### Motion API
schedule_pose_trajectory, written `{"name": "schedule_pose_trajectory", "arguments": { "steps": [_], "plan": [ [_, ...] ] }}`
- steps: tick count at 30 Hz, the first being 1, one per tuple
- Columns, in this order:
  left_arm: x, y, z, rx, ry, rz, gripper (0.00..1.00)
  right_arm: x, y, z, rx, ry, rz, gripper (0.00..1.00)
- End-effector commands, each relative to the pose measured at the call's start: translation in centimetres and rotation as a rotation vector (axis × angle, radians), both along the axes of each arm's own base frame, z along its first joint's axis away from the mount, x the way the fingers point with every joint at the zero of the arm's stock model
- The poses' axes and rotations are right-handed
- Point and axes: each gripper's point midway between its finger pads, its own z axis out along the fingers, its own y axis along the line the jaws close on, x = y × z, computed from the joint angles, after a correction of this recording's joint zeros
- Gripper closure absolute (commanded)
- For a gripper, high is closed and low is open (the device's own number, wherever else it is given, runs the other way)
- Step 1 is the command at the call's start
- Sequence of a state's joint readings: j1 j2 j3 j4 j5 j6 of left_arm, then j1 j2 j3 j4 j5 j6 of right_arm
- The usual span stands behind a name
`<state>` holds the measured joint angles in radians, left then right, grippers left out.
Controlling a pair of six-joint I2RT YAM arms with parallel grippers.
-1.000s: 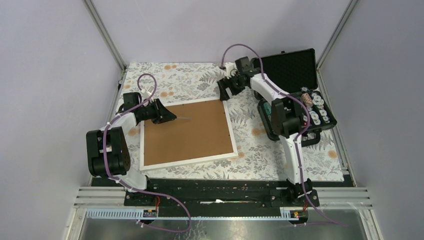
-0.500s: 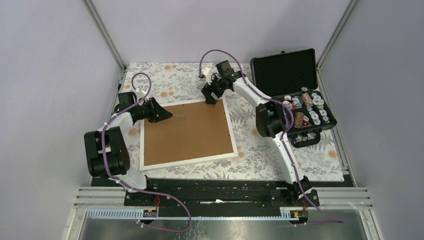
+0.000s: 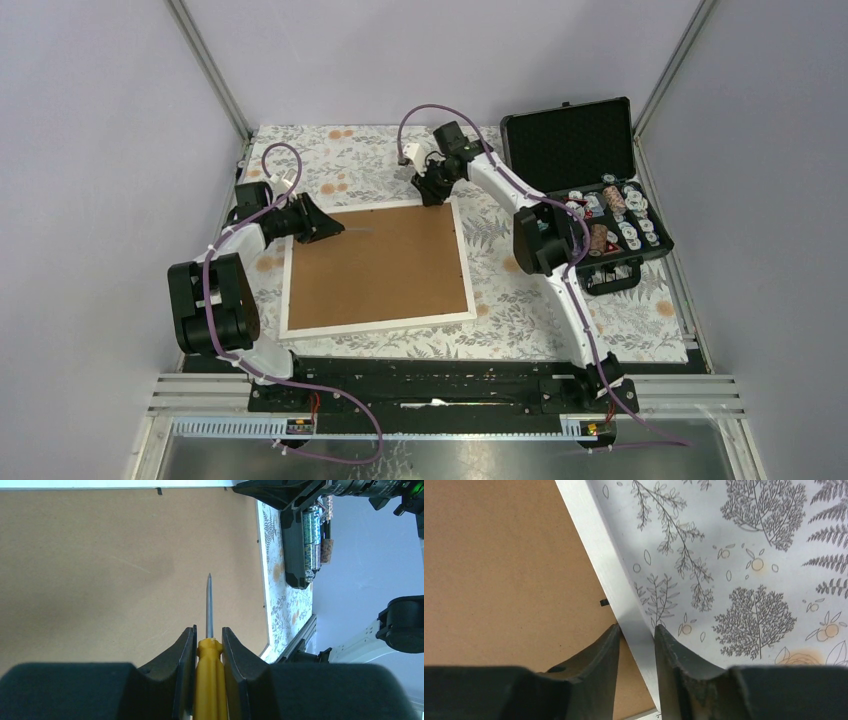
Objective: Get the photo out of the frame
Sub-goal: Adjust the photo frame at the center of the board.
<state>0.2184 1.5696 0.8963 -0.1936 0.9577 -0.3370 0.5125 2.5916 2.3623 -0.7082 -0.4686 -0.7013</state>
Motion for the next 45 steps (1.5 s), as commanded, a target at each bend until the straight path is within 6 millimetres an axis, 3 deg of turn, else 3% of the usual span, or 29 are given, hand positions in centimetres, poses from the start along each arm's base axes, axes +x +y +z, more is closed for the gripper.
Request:
{"name": "schedule_pose_trajectory", "arguments": {
  "steps": [1,6,10,14,17,21,27,32,37,41,45],
  "plan": [
    [1.0,0.4,2.7,0.012,-0.09,-0.002,1.0,-4.2,-7.9,-6.2,-0.252,0.24,-0.045,0.66],
    [1.1,0.5,2.6,0.018,-0.087,-0.006,1.0,-4.6,-10.1,-6.2,-0.265,0.277,-0.08,0.75],
    [1.2,0.6,2.6,0.027,-0.09,-0.008,1.0,-6.2,-10.6,-5.6,-0.254,0.311,-0.107,0.79],
    [0.9,0.5,2.6,0.031,-0.097,-0.025,1.0,-6.7,-9.0,-4.3,-0.196,0.353,-0.197,0.82],
    [0.1,0.3,2.0,0.049,-0.086,-0.055,1.0,-6.1,-6.6,-4.3,-0.187,0.362,-0.298,0.88],
    [-0.7,0.2,1.7,0.057,-0.073,-0.066,1.0,-4.6,-4.4,-5.7,-0.176,0.41,-0.492,0.93],
    [-2.0,-0.7,0.9,0.055,-0.048,-0.074,1.0,-2.8,-4.1,-7.5,-0.179,0.393,-0.625,0.97],
    [-2.4,-0.7,1.0,0.066,-0.058,-0.067,1.0,-4.1,-3.7,-7.3,-0.167,0.421,-0.572,0.88],
    [-2.3,-0.8,1.8,0.061,-0.086,-0.082,1.0,-5.4,-4.2,-5.1,-0.142,0.371,-0.466,0.57],
    [-2.6,-1.3,2.7,0.099,-0.147,-0.158,1.0,-3.8,-3.9,0.1,-0.072,0.251,-0.439,0.35],
    [-4.0,-3.5,3.2,0.13,-0.209,-0.295,1.0,-2.9,-4.7,6.3,0.033,0.183,-0.416,0.21]
  ]
}}
